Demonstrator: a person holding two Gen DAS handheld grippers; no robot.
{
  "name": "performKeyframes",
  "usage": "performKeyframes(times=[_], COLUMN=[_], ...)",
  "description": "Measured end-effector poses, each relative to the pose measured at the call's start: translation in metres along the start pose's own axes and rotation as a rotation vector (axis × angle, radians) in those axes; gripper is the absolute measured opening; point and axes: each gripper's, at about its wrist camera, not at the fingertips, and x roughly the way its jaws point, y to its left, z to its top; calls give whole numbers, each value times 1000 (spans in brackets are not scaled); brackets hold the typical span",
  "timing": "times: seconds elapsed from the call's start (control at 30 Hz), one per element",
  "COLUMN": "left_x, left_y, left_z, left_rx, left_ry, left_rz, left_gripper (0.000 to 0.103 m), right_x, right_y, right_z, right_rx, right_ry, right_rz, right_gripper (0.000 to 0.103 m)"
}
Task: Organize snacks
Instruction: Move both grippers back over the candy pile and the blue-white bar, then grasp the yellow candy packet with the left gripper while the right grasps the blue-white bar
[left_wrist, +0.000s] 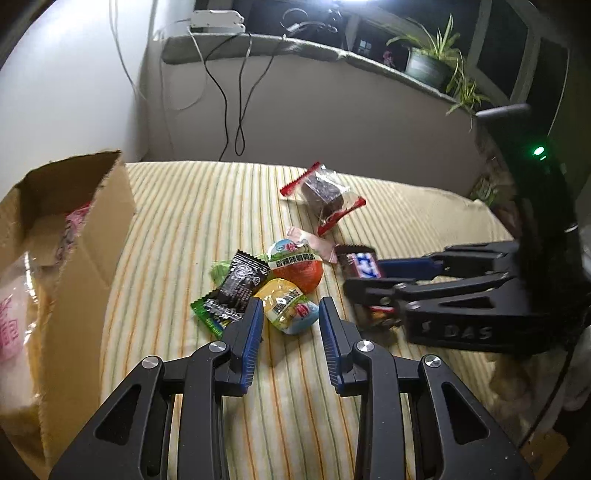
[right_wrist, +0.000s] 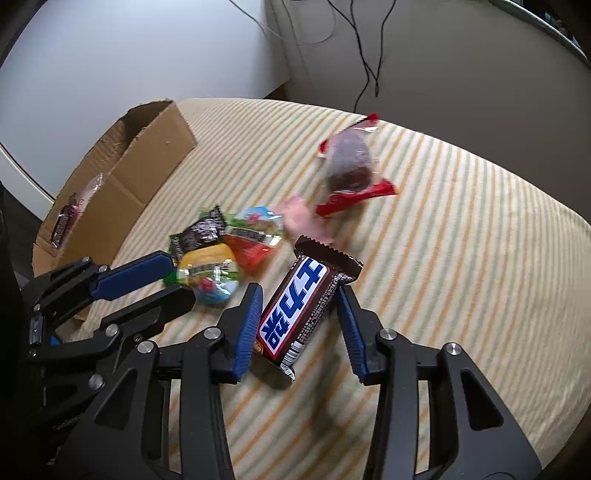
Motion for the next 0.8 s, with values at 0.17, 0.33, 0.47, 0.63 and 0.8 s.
performKeyframes(times=[0.17, 0.33, 0.47, 0.63, 0.8], left_x=[19, 26, 28, 25, 16], left_y=[-5, -14, -15, -14, -14], left_z=[2, 2, 3, 1, 0], left_rx=[29, 70, 81, 65, 56], left_ry=[45, 59, 56, 49, 34], left_rz=[33, 60, 67, 50, 40], left_gripper=[31, 32, 26, 23, 21], right_x=[-5, -7, -5, -1, -6], right_y=[-13, -17, -12, -3, -4], right_z=[-3, -6, -7, -9, -12], right_rx=[20, 15, -4, -47, -39], right_ry=[1, 2, 6, 3, -13], right_rz=[-13, -23, -43, -90, -97], right_gripper=[44, 44, 39, 30, 30])
